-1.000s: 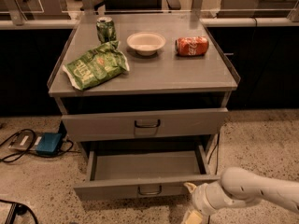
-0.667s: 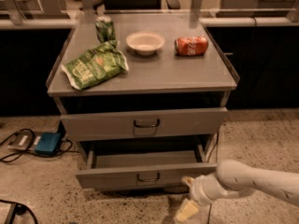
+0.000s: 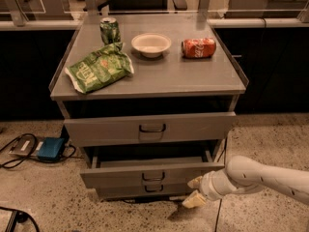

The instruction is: Close middle drawer

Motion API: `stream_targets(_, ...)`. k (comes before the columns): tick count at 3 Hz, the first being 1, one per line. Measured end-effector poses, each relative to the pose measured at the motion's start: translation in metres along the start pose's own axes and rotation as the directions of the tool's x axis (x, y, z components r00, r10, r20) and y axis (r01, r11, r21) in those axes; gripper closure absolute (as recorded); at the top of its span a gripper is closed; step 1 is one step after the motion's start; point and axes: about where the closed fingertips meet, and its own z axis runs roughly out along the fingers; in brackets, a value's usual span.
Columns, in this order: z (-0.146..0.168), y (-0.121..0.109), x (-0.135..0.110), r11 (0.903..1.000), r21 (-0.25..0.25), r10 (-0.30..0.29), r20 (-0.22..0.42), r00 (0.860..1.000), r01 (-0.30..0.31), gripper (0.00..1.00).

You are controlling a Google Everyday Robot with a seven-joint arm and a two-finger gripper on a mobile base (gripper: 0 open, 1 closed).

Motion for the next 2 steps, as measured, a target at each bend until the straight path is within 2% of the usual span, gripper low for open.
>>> stream_targets(1, -0.0019, 0.0092, 0.0009, 0.9999, -0.009, -0.007, 0.004, 1.0, 0.007, 0.18)
stream_targets(2, -0.0019, 0.0093, 0.0009, 0.9999, -0.009, -0.006, 0.004, 1.0, 0.006, 0.0)
